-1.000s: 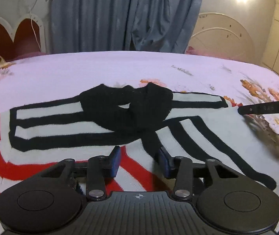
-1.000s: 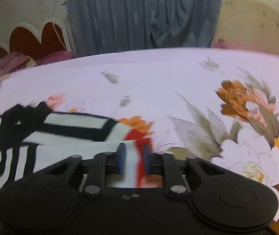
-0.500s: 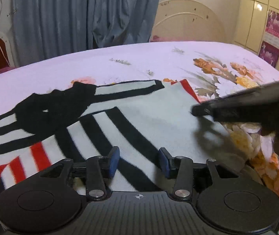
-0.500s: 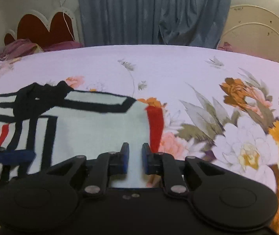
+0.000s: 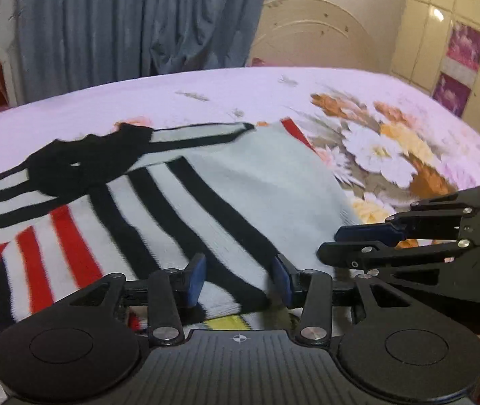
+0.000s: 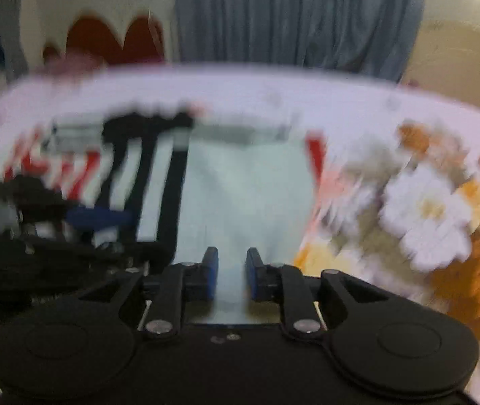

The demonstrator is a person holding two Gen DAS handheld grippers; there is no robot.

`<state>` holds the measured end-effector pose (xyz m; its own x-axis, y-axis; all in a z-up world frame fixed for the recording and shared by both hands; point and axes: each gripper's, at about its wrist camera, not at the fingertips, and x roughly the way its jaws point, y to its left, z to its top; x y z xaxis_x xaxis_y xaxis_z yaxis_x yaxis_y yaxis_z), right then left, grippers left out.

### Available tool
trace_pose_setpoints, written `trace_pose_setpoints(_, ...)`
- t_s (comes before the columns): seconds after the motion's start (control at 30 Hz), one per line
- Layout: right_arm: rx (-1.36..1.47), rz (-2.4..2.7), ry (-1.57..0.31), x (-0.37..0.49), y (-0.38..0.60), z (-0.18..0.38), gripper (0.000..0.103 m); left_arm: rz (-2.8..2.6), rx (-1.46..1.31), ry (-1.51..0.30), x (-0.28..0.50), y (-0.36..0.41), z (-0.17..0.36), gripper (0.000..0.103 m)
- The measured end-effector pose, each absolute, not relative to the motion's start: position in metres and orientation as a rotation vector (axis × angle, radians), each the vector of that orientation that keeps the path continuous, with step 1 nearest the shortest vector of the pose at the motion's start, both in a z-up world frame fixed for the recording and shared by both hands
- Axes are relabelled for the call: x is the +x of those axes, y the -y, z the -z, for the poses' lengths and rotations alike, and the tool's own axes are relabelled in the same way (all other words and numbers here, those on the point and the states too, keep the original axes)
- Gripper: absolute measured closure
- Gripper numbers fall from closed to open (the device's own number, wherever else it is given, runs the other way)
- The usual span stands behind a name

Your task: Fold small clothes

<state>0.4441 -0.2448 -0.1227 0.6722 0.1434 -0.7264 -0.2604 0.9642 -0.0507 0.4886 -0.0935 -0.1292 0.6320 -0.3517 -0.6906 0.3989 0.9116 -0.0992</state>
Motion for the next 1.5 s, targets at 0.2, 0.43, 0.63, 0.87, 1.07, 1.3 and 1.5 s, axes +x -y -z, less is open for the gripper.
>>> trace_pose_setpoints(0.2, -0.05, -0.228, -0.704, 0.488, 0.23, 0.097, 0.079, 0.293, 0.028, -0.729, 0.518, 0.052, 0.125, 0.059)
trace_pose_setpoints(0.43, -0.103, -0.231, -0.754, 0.548, 0.205, 0.122, 0.084, 0.226, 0.069, -0.771, 0.537, 0.009, 0.138, 0.059)
trace_pose_setpoints(0.63, -0.058, -0.138, -0.777, 0.553, 0.259, 0.115, 0.097, 0.16, 0.003, -0.762, 0.515, -0.041, 0.133, 0.059)
trace_pose_setpoints(0.87, -0.124, -0.201, -0.759, 0.49, 0.232, 0.105, 0.078, 0.098, 0.012, -0.801, 0.492, -0.028, 0.144, 0.059)
trace_pose_setpoints(1.07, -0.133, -0.225, -0.748, 0.469, 0.236, 0.101, 0.077, 0.057, -0.003, -0.739, 0.479, -0.014, 0.125, 0.059)
trace_pose_setpoints(1.3, -0.153, -0.243, -0.815, 0.452, 0.228, 0.11, 0.073, 0.008, -0.044, -0.802, 0.484, -0.016, 0.129, 0.054)
trace_pose_setpoints(1.5, -0.062, -0.224, -0.757, 0.439, 0.228, 0.089, 0.069, -0.114, -0.19, -0.69, 0.428, -0.091, 0.114, 0.054)
